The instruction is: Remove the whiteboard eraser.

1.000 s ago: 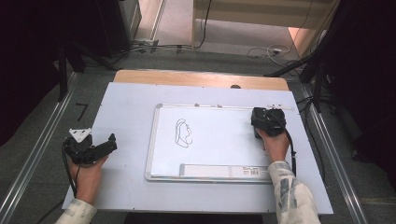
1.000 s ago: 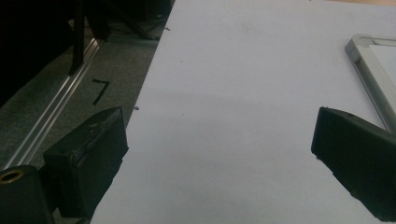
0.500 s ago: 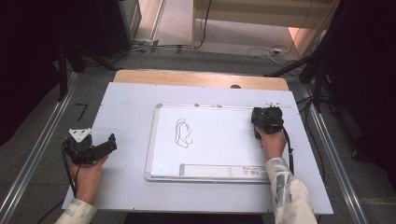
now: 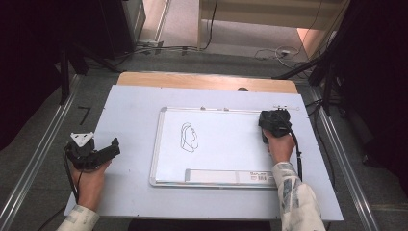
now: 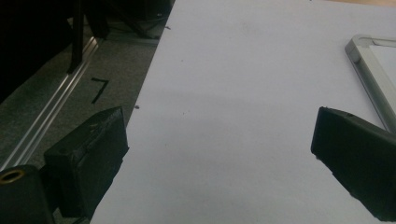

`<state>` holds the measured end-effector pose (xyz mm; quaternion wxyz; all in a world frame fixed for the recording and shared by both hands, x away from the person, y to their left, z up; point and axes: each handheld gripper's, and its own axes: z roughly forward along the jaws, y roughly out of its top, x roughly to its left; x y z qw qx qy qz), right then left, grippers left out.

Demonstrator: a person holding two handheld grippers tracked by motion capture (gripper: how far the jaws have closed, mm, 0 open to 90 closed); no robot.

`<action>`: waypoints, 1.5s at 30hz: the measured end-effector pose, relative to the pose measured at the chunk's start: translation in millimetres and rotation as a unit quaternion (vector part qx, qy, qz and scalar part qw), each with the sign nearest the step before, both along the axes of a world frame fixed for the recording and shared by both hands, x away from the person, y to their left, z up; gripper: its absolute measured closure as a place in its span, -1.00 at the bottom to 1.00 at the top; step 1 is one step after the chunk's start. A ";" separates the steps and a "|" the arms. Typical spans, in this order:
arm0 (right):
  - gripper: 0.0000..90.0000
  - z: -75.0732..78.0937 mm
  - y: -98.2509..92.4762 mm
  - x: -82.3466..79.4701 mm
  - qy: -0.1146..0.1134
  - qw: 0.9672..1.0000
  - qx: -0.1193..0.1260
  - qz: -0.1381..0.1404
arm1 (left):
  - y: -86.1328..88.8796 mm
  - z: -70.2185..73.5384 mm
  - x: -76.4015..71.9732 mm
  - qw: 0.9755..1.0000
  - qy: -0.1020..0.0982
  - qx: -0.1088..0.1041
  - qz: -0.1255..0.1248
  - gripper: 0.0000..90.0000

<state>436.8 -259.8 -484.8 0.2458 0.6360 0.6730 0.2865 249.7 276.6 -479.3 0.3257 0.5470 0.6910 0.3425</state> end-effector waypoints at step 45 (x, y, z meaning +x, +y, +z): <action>-0.16 34.5 19.6 -48.8 -0.033 0.998 0.012 0.048 | 0.6 -0.8 -0.4 1.000 0.004 -0.002 0.000 -0.89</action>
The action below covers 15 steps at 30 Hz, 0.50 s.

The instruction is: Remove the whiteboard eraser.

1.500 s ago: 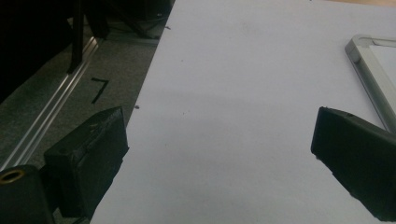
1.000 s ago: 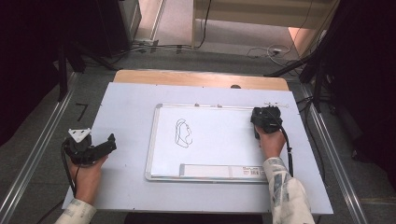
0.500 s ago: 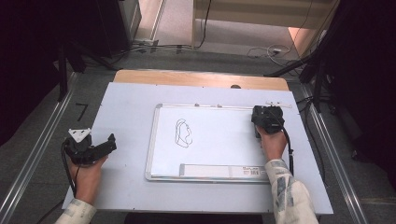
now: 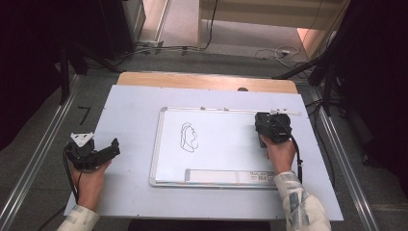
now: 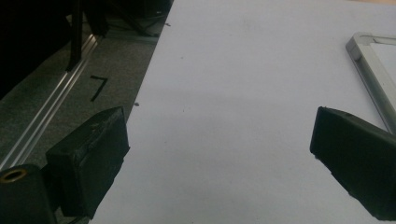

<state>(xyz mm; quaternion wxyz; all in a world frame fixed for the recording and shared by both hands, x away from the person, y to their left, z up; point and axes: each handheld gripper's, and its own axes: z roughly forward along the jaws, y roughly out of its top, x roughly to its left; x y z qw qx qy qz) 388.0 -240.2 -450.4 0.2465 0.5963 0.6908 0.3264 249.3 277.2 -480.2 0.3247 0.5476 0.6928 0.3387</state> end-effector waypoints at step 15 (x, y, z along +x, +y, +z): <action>-0.16 0.6 12.9 -10.6 0.003 1.000 0.011 0.026 | 0.3 -0.3 -2.4 1.000 0.002 0.000 -0.003 -0.89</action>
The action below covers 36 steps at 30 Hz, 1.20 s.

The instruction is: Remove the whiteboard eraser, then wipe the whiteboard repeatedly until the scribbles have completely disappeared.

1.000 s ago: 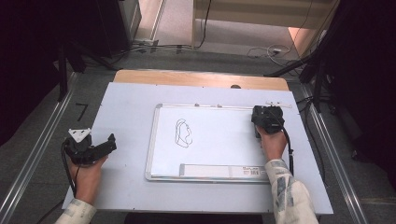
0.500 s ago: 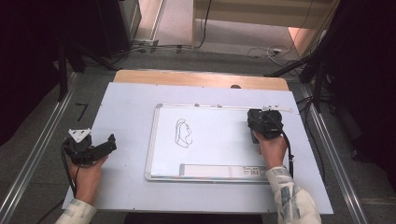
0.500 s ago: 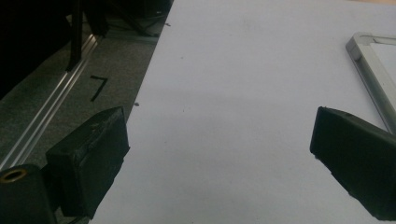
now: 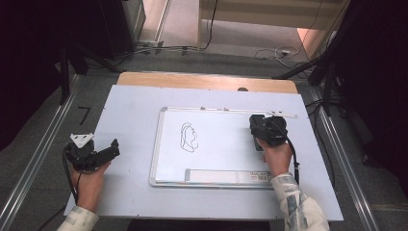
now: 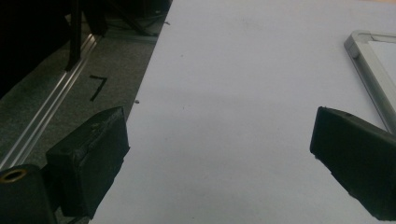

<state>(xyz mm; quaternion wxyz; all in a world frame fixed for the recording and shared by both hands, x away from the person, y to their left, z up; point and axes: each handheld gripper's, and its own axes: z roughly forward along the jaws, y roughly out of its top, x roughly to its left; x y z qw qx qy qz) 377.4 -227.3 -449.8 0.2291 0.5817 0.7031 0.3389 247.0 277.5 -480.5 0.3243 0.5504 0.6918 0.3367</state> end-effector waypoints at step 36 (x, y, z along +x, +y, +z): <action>-0.16 -0.5 56.1 -12.8 0.001 0.997 -0.012 0.072 | -1.5 -1.5 1.5 1.000 0.003 -0.001 -0.002 -0.89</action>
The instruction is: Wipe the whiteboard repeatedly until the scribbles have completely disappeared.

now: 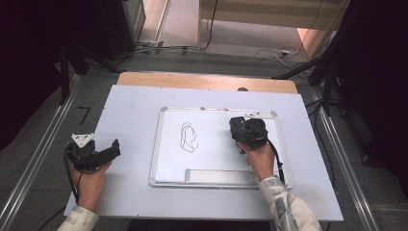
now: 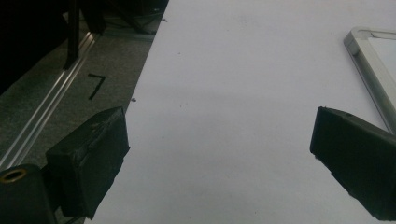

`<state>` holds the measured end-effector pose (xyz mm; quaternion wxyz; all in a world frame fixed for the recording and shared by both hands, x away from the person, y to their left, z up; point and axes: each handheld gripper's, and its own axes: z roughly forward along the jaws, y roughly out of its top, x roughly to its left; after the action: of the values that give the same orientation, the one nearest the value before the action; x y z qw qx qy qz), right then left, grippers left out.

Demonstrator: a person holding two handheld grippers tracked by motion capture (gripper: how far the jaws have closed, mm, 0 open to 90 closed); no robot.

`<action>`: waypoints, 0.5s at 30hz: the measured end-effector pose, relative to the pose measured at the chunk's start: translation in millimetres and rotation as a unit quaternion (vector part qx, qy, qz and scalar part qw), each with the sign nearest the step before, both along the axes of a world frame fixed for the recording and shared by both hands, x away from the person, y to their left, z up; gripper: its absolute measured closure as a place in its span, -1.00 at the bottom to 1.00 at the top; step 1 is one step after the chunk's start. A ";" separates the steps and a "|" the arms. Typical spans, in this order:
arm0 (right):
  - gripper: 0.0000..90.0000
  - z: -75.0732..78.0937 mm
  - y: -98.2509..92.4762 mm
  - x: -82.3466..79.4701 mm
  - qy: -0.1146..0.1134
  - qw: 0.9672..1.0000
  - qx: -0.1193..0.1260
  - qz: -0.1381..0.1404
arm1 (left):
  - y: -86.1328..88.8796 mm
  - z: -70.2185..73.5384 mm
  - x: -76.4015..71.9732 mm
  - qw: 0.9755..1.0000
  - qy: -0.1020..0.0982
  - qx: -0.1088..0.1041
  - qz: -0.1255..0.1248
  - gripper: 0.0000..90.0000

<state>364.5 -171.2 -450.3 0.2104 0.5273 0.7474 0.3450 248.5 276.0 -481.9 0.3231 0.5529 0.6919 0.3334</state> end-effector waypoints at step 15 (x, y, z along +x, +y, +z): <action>-0.16 -6.1 37.6 -4.8 0.001 0.999 -0.015 0.039 | -0.3 0.5 -1.7 1.000 -0.001 0.001 -0.002 -0.89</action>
<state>359.7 -133.5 -456.3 0.2043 0.4950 0.7727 0.3409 246.7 275.7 -481.4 0.3237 0.5547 0.6899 0.3338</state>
